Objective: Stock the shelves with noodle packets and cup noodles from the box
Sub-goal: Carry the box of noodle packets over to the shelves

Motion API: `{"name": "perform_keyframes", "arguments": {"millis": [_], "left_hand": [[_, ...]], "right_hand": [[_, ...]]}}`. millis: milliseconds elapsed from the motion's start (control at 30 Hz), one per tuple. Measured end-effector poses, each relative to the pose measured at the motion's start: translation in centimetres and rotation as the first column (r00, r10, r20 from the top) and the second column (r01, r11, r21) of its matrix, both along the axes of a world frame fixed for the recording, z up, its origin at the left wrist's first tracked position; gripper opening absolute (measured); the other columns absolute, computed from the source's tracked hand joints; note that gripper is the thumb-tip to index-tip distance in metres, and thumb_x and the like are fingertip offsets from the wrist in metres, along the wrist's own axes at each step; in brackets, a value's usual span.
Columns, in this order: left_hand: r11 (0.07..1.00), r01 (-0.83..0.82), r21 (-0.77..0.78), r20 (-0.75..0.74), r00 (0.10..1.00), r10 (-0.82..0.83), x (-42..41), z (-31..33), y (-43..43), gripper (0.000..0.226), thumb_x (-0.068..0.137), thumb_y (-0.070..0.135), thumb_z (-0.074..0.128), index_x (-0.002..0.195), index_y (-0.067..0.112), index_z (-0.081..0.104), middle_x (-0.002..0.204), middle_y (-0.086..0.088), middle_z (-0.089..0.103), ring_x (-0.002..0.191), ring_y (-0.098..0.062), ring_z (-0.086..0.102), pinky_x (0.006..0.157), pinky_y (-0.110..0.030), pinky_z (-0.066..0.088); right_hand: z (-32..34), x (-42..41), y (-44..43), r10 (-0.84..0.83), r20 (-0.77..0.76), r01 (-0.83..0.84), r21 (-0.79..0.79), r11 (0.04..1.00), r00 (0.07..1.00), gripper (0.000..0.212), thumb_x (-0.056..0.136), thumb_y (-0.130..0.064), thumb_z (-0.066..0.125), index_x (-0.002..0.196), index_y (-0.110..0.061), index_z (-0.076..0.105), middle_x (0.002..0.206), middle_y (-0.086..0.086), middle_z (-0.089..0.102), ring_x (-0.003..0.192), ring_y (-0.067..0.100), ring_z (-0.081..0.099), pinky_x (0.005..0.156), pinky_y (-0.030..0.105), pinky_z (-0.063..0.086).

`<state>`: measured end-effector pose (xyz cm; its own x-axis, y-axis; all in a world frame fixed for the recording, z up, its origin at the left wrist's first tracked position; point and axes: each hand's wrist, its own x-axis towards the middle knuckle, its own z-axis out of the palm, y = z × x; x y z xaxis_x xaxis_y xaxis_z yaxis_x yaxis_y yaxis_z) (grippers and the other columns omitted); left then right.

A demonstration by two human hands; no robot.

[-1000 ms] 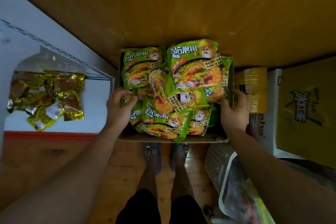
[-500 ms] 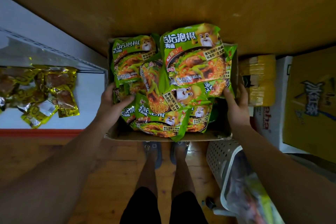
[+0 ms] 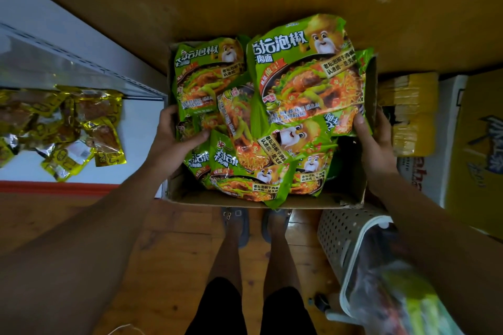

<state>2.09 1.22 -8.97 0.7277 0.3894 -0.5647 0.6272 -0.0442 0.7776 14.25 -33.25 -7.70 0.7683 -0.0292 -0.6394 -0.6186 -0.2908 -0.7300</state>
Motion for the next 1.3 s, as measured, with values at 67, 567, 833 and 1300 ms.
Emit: {"name": "perform_keyframes", "arguments": {"millis": [67,567,833,1300], "left_hand": [[1.000,0.001,-0.020,-0.014,1.000,-0.002,0.1,0.0,0.3,0.090,0.060,0.040,0.087,0.131,0.026,0.033,0.121,0.020,0.053,0.105,0.013,0.057,0.097,-0.031,0.049],[0.997,0.048,-0.059,-0.052,0.997,-0.051,1.6,-0.6,1.2,0.073,0.081,0.001,0.074,0.131,0.029,0.029,0.114,0.023,0.050,0.093,0.014,0.054,0.077,-0.010,0.048],[0.990,-0.036,-0.134,0.010,0.999,0.038,0.9,0.3,0.3,0.084,0.072,0.008,0.077,0.140,0.027,0.031,0.123,0.019,0.053,0.108,0.004,0.056,0.094,-0.030,0.050],[0.971,-0.003,-0.239,0.116,0.993,0.031,-2.5,1.7,-0.9,0.086,0.086,0.017,0.068,0.154,0.038,0.020,0.143,0.015,0.052,0.125,-0.004,0.055,0.094,-0.027,0.052]], "right_hand": [[0.0,0.0,0.1,0.005,0.004,-0.005,0.028,1.000,1.000,0.080,0.089,-0.056,0.057,0.155,-0.036,0.016,0.153,-0.012,0.034,0.134,0.011,0.036,0.104,0.025,0.034],[0.9,0.1,0.1,0.058,-0.121,-0.047,0.094,0.994,0.991,0.032,0.099,-0.034,0.050,0.130,-0.028,0.050,0.098,-0.027,0.053,0.083,-0.017,0.048,0.071,0.007,0.037],[1.9,-0.4,0.6,0.014,-0.127,0.004,0.141,0.990,0.992,0.016,0.096,-0.023,0.057,0.098,-0.039,0.055,0.096,-0.023,0.059,0.082,-0.013,0.053,0.070,0.013,0.041],[4.5,-3.3,-0.9,0.111,-0.068,-0.102,0.123,0.987,0.991,0.069,0.077,-0.084,0.046,0.141,-0.060,0.033,0.157,-0.015,0.031,0.145,0.012,0.027,0.119,0.052,0.020]]}}
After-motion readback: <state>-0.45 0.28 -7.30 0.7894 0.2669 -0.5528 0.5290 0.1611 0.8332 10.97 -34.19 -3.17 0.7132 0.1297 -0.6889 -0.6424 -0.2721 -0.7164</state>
